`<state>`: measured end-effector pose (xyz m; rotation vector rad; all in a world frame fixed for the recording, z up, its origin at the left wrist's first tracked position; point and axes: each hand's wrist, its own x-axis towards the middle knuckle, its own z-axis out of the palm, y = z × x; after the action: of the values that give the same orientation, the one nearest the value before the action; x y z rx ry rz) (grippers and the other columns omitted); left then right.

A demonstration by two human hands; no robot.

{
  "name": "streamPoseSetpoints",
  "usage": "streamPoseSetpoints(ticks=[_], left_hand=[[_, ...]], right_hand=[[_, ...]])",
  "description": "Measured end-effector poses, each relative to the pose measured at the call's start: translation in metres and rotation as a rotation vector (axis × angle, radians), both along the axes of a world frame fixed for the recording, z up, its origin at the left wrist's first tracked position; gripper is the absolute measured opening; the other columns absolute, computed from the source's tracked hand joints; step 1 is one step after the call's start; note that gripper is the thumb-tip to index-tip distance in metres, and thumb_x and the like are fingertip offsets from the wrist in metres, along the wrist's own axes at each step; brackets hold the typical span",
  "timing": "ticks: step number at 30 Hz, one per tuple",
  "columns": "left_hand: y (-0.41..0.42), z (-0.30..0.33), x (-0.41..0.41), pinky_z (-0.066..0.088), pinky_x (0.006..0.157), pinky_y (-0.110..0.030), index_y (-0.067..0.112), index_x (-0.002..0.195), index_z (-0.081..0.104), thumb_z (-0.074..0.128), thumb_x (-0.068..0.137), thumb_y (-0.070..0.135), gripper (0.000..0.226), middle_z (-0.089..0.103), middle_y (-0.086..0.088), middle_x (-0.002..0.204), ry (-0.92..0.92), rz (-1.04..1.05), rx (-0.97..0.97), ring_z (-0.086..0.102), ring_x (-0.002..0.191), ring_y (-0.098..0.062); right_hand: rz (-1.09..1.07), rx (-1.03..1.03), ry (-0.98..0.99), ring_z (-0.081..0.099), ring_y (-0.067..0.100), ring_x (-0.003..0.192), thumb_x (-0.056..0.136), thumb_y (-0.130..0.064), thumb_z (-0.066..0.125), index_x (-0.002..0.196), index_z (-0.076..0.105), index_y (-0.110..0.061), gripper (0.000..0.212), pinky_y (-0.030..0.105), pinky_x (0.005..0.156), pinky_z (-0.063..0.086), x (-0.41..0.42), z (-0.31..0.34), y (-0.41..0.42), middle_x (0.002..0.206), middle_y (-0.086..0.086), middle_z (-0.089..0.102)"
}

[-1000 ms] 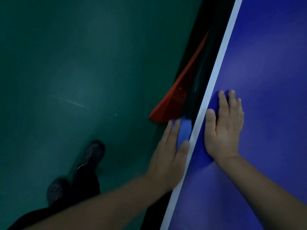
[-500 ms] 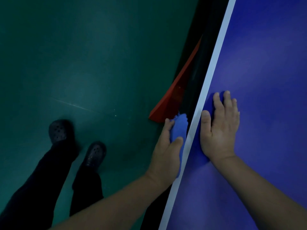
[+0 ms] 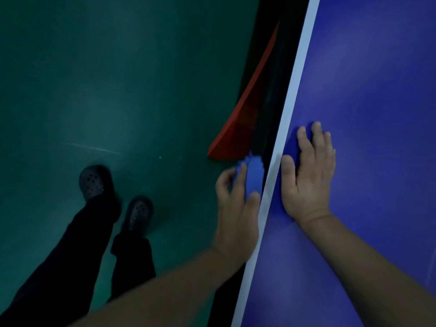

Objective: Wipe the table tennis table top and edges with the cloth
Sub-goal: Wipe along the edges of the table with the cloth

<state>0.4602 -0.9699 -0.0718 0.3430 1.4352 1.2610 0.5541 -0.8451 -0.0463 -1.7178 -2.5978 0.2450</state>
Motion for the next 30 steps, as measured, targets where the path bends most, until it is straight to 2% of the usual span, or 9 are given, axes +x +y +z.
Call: streamPoseSetpoints(ticks=[5, 7, 10, 13, 18, 21, 24, 27, 30], left_hand=[[0.036, 0.011, -0.016, 0.033, 0.114, -0.030, 0.021, 0.153, 0.037, 0.033, 0.095, 0.034, 0.059, 0.032, 0.003, 0.141, 0.018, -0.016, -0.011, 0.036, 0.128, -0.007], [0.080, 0.004, -0.034, 0.029, 0.115, -0.029, 0.012, 0.147, 0.042, 0.037, 0.093, 0.027, 0.056, 0.038, 0.003, 0.139, 0.029, -0.001, 0.016, 0.036, 0.129, -0.008], [0.111, -0.001, -0.050, 0.026, 0.120, -0.031, 0.015, 0.146, 0.044, 0.042, 0.096, 0.024, 0.050, 0.041, 0.004, 0.145, -0.025, 0.038, 0.048, 0.036, 0.136, -0.006], [0.069, -0.003, -0.038, 0.011, 0.118, -0.011, 0.025, 0.158, 0.025, 0.040, 0.105, 0.026, 0.055, 0.021, 0.009, 0.166, 0.007, -0.078, 0.122, 0.015, 0.148, 0.007], [0.004, 0.006, -0.012, 0.007, 0.114, -0.005, 0.044, 0.150, 0.011, 0.037, 0.104, 0.035, 0.054, 0.005, 0.016, 0.167, 0.027, -0.152, 0.125, 0.003, 0.149, 0.010], [0.033, -0.003, -0.022, 0.005, 0.116, -0.006, 0.037, 0.153, 0.011, 0.036, 0.105, 0.040, 0.054, 0.006, 0.007, 0.169, 0.113, -0.168, 0.156, 0.003, 0.150, 0.007], [0.101, -0.020, -0.043, 0.003, 0.117, -0.009, 0.026, 0.159, 0.016, 0.032, 0.102, 0.045, 0.062, 0.013, 0.000, 0.169, 0.200, -0.133, 0.181, 0.007, 0.153, -0.003], [0.146, -0.022, -0.059, 0.003, 0.115, -0.007, 0.019, 0.160, 0.020, 0.034, 0.104, 0.037, 0.060, 0.016, -0.001, 0.168, 0.251, -0.109, 0.191, 0.009, 0.153, -0.005], [0.110, -0.016, -0.047, 0.006, 0.119, -0.012, 0.031, 0.159, 0.014, 0.036, 0.106, 0.036, 0.058, 0.010, 0.007, 0.169, 0.212, -0.124, 0.256, 0.006, 0.153, -0.001]], right_hand=[[-0.006, -0.009, 0.019, 0.007, 0.029, 0.155, 0.103, -0.050, 0.030, 0.157, 0.030, -0.018, 0.063, 0.058, 0.123, 0.011, 0.000, 0.000, 0.000, 0.168, 0.005, 0.016], [-0.015, -0.016, 0.010, 0.007, 0.029, 0.155, 0.103, -0.052, 0.028, 0.157, 0.030, -0.017, 0.064, 0.058, 0.123, 0.010, -0.001, 0.002, 0.000, 0.168, 0.005, 0.015], [-0.018, -0.021, -0.004, 0.007, 0.030, 0.156, 0.103, -0.052, 0.028, 0.157, 0.029, -0.018, 0.064, 0.059, 0.122, 0.011, -0.002, 0.002, 0.001, 0.168, 0.006, 0.015], [-0.009, -0.013, 0.004, 0.008, 0.030, 0.155, 0.104, -0.054, 0.026, 0.156, 0.030, -0.017, 0.064, 0.059, 0.122, 0.012, -0.002, 0.002, 0.001, 0.167, 0.005, 0.016], [0.014, -0.005, 0.017, 0.014, 0.030, 0.154, 0.104, -0.052, 0.030, 0.154, 0.034, -0.016, 0.062, 0.055, 0.122, 0.014, 0.003, 0.004, 0.002, 0.165, 0.008, 0.022], [0.026, 0.080, 0.076, 0.034, 0.030, 0.139, 0.102, -0.044, 0.040, 0.141, 0.052, -0.010, 0.053, 0.046, 0.116, 0.026, -0.002, 0.007, 0.019, 0.149, 0.017, 0.043], [0.021, 0.108, 0.098, 0.040, 0.028, 0.126, 0.101, -0.035, 0.043, 0.128, 0.059, -0.009, 0.041, 0.031, 0.111, 0.028, -0.015, 0.013, 0.059, 0.135, 0.016, 0.049], [0.023, 0.093, 0.069, 0.035, 0.027, 0.138, 0.102, -0.037, 0.040, 0.137, 0.054, -0.011, 0.046, 0.019, 0.114, 0.017, -0.034, 0.009, 0.119, 0.148, 0.014, 0.043], [-0.045, 0.082, 0.053, 0.022, 0.027, 0.150, 0.103, -0.044, 0.031, 0.152, 0.041, -0.018, 0.056, 0.029, 0.122, 0.010, -0.053, 0.001, 0.155, 0.162, 0.010, 0.029]])
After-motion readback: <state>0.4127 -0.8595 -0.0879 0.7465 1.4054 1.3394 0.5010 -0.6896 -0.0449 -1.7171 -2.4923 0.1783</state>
